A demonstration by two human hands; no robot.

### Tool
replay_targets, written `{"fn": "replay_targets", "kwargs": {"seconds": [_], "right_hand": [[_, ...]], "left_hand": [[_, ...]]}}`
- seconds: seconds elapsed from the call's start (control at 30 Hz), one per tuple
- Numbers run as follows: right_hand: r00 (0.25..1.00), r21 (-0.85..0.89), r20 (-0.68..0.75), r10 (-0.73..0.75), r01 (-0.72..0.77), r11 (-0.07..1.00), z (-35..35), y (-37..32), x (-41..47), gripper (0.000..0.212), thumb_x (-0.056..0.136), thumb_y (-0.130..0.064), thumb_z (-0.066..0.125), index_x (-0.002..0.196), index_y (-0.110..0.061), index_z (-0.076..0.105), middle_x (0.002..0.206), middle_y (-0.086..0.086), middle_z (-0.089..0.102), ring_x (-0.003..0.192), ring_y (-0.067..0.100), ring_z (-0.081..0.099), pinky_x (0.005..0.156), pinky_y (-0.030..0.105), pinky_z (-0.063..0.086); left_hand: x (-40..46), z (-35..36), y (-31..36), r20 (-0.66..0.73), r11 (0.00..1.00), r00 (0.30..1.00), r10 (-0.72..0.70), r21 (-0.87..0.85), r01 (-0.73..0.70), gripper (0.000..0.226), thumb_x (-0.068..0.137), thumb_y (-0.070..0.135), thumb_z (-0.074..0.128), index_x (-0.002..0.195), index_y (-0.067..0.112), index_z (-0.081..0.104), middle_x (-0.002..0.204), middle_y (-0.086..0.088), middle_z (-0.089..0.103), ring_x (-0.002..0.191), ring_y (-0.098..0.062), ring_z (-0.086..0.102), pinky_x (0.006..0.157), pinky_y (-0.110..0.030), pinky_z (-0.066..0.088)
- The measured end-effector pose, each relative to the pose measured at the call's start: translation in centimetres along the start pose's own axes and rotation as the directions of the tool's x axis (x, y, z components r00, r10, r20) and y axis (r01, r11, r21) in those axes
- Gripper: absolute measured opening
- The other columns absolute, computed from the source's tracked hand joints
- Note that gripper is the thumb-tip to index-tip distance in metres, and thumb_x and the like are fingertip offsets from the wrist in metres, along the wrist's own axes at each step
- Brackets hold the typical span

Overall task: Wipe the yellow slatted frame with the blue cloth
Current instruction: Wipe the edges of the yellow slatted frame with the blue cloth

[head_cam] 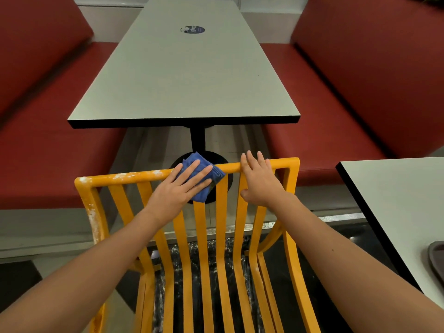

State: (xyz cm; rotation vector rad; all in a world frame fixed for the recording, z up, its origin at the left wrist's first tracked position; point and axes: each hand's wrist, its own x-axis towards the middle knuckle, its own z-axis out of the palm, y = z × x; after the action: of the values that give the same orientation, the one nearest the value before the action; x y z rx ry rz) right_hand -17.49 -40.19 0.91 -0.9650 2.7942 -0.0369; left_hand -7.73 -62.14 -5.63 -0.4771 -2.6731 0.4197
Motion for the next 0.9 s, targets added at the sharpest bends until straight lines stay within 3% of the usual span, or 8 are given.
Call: {"fn": "replay_targets", "kwargs": {"seconds": [0.1, 0.23, 0.33, 0.4, 0.5, 0.67, 0.77, 0.9], "right_hand": [[1.0, 0.012, -0.007, 0.007, -0.007, 1.0, 0.2, -0.1, 0.2, 0.088, 0.088, -0.03, 0.056, 0.149, -0.008, -0.003, 0.159, 0.014, -0.002, 0.145, 0.037, -0.007, 0.117, 0.046, 0.002], [1.0, 0.015, -0.014, 0.008, -0.008, 1.0, 0.5, -0.1, 0.3, 0.088, 0.088, -0.032, 0.056, 0.149, -0.008, -0.002, 0.158, 0.014, -0.002, 0.144, 0.037, -0.007, 0.117, 0.046, 0.002], [1.0, 0.014, -0.011, -0.002, 0.002, 1.0, 0.4, 0.0, 0.2, 0.089, 0.087, -0.031, 0.056, 0.149, -0.008, -0.003, 0.159, 0.013, -0.002, 0.145, 0.036, -0.007, 0.117, 0.045, 0.001], [1.0, 0.007, -0.011, -0.006, 0.006, 1.0, 0.3, 0.0, 0.1, 0.089, 0.088, -0.031, 0.056, 0.149, -0.008, -0.004, 0.159, 0.013, -0.002, 0.145, 0.036, -0.007, 0.117, 0.045, 0.001], [1.0, 0.004, 0.002, 0.006, -0.006, 1.0, 0.3, -0.1, 0.3, 0.089, 0.088, -0.033, 0.056, 0.149, -0.009, -0.004, 0.159, 0.013, -0.003, 0.145, 0.037, -0.008, 0.117, 0.047, 0.002], [0.999, 0.002, 0.034, 0.031, -0.031, 1.0, 0.0, -0.4, 0.7, 0.087, 0.09, -0.036, 0.053, 0.15, -0.008, -0.002, 0.159, 0.014, -0.002, 0.144, 0.038, -0.007, 0.117, 0.048, 0.003], [0.998, 0.001, 0.052, 0.033, -0.033, 0.999, -0.3, -0.3, 0.7, 0.085, 0.09, -0.036, 0.052, 0.15, -0.008, -0.002, 0.159, 0.014, -0.001, 0.144, 0.038, -0.006, 0.118, 0.047, 0.004], [0.998, -0.033, 0.054, 0.03, -0.029, 0.999, -0.5, -0.6, 0.7, 0.085, 0.091, -0.036, 0.051, 0.15, -0.008, -0.002, 0.158, 0.016, -0.003, 0.143, 0.041, -0.007, 0.118, 0.049, 0.006]], "left_hand": [[0.7, 0.1, 1.3, -0.049, 0.999, 0.998, -0.048, 0.014, 0.048, 0.091, 0.071, -0.009, 0.065, 0.144, 0.018, 0.02, 0.157, -0.004, -0.001, 0.143, -0.031, 0.006, 0.115, -0.047, 0.004], [2.8, -0.4, 3.4, -0.123, 0.995, 0.988, -0.096, 0.006, 0.098, 0.058, 0.083, -0.001, 0.04, 0.138, 0.015, 0.038, 0.147, -0.011, 0.037, 0.134, -0.037, 0.032, 0.106, -0.053, 0.028], [2.6, -0.4, 3.1, -0.113, 0.994, 0.988, -0.109, -0.003, 0.11, 0.058, 0.083, -0.001, 0.042, 0.138, 0.015, 0.04, 0.146, -0.011, 0.037, 0.135, -0.038, 0.031, 0.105, -0.054, 0.031], [1.3, -0.2, 2.2, -0.105, 0.991, 0.986, -0.132, -0.017, 0.131, 0.07, 0.077, -0.007, 0.054, 0.14, 0.015, 0.035, 0.148, -0.011, 0.033, 0.14, -0.035, 0.019, 0.109, -0.052, 0.028], [0.0, -0.7, 1.4, -0.094, 0.981, 0.977, -0.192, -0.024, 0.19, 0.079, 0.073, -0.012, 0.056, 0.142, 0.015, 0.027, 0.149, -0.011, 0.031, 0.143, -0.031, 0.004, 0.111, -0.05, 0.022], [4.2, -1.4, 3.1, -0.104, 0.935, 0.934, -0.342, -0.139, 0.327, 0.07, 0.067, -0.016, 0.067, 0.131, 0.006, 0.05, 0.136, -0.016, 0.05, 0.127, -0.037, 0.044, 0.104, -0.051, 0.03], [5.8, -1.7, 3.6, -0.088, 0.913, 0.922, -0.377, -0.204, 0.354, 0.066, 0.061, -0.014, 0.073, 0.123, 0.003, 0.058, 0.123, -0.017, 0.06, 0.112, -0.037, 0.058, 0.099, -0.051, 0.039], [2.3, -1.6, 2.4, -0.123, 0.943, 0.944, -0.305, -0.178, 0.281, 0.053, 0.075, -0.007, 0.042, 0.126, 0.005, 0.055, 0.128, -0.015, 0.057, 0.118, -0.034, 0.053, 0.103, -0.047, 0.033]]}}
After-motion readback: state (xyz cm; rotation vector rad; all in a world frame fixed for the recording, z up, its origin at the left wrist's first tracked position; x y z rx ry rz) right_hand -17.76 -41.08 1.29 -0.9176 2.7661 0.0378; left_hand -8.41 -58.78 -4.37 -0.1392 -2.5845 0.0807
